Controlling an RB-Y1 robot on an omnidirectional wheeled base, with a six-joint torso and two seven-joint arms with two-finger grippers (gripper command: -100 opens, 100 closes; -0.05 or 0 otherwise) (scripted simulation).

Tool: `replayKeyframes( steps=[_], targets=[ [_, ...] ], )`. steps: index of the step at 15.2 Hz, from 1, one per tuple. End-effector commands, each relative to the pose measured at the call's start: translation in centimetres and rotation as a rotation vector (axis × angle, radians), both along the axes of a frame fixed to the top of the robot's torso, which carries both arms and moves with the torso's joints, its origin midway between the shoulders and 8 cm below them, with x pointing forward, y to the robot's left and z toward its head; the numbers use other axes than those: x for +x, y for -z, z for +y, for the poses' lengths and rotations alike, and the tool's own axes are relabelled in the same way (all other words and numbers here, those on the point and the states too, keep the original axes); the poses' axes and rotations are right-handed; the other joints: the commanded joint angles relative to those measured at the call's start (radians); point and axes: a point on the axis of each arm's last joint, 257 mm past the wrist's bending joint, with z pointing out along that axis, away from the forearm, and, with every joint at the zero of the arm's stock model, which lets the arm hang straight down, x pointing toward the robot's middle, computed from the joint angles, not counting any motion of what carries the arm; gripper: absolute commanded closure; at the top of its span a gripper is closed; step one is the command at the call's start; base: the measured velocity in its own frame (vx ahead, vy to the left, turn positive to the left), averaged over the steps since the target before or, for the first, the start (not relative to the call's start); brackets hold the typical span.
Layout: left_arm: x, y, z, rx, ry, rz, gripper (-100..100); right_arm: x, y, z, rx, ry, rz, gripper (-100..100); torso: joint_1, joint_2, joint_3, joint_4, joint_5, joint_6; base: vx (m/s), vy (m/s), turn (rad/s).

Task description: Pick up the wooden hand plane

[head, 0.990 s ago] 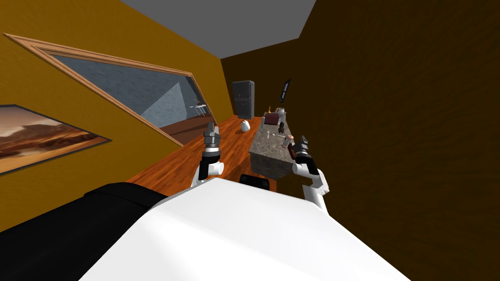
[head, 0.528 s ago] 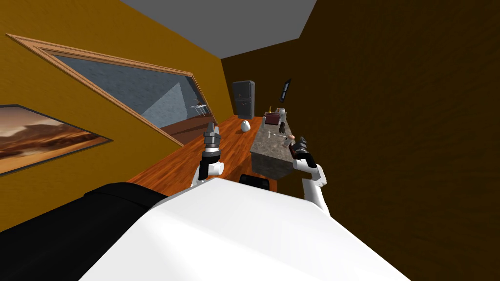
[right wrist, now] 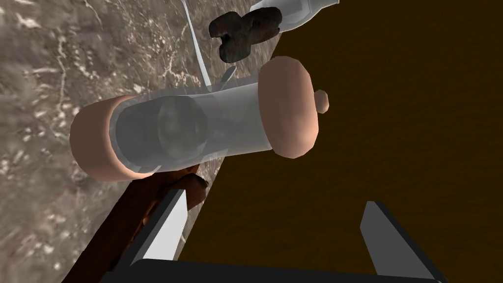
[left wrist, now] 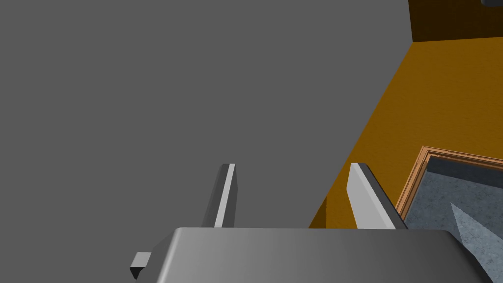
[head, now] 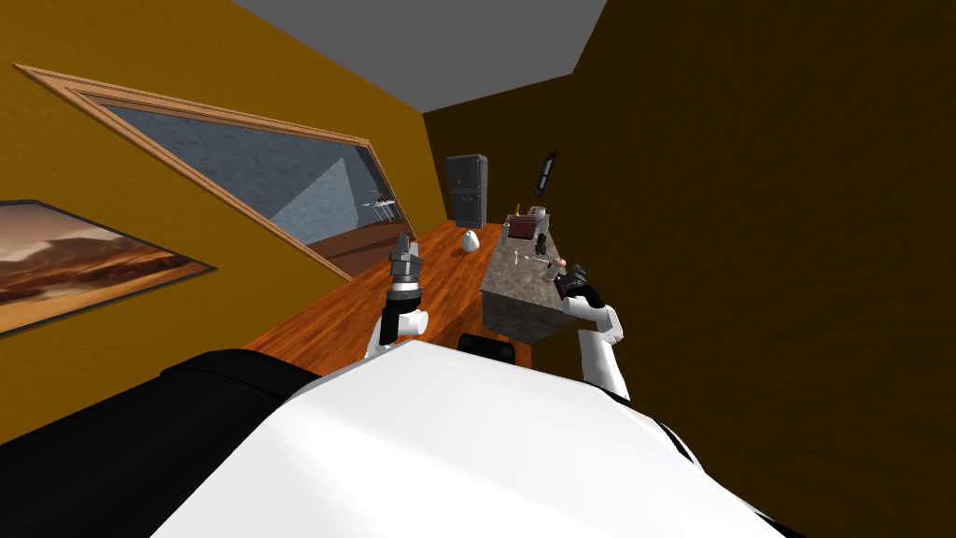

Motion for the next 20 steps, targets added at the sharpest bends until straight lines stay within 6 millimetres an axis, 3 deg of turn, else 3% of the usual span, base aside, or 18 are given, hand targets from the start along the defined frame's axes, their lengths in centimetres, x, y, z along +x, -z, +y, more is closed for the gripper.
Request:
replayKeyframes(
  steps=[1,6,7,9,14,16,17,19,20],
  targets=[
    [0.0,0.0,0.0,0.0,0.0,0.0,0,0.8,0.5,-1.4,0.049,0.036,0.032,-100,0.0,0.0,0.0,0.0,0.0,0.0,-0.007,0.028,0.0],
    [0.0,0.0,0.0,0.0,0.0,0.0,0,1.4,3.3,-2.5,0.118,0.081,0.134,-100,0.0,0.0,0.0,0.0,0.0,0.0,-0.004,0.023,-0.002],
    [0.0,0.0,0.0,0.0,0.0,0.0,0,1.9,2.8,-3.5,0.157,0.112,0.134,-100,-0.001,0.0,0.0,0.0,0.0,0.0,0.0,0.019,-0.006],
    [0.0,0.0,0.0,0.0,0.0,0.0,0,1.8,4.5,-3.4,0.174,0.12,0.186,-100,-0.001,0.0,0.0,0.0,0.0,0.0,0.001,0.019,-0.003],
    [0.0,0.0,0.0,0.0,0.0,0.0,0,2.5,5.2,-4.9,0.277,0.195,0.243,-100,-0.001,0.0,0.0,0.0,0.0,0.0,0.003,0.012,-0.004],
    [0.0,0.0,0.0,0.0,0.0,0.0,0,2.3,6.6,-4.7,0.291,0.203,0.288,-100,-0.001,-0.001,0.0,0.0,0.0,0.0,0.007,0.01,-0.004],
    [0.0,0.0,0.0,0.0,0.0,0.0,0,2.7,6.0,-5.4,0.336,0.236,0.288,-100,-0.001,-0.001,0.0,0.0,0.0,0.0,0.008,0.008,-0.008],
    [0.0,0.0,0.0,0.0,0.0,0.0,0,2.3,7.5,-5.1,0.351,0.246,0.338,-100,-0.001,-0.001,-0.001,0.0,0.0,0.0,0.009,0.006,-0.007],
    [0.0,0.0,0.0,0.0,0.0,0.0,0,2.9,6.8,-5.6,0.399,0.276,0.337,-100,-0.002,-0.001,-0.001,0.0,0.0,0.0,0.011,0.001,-0.009]
  ],
)
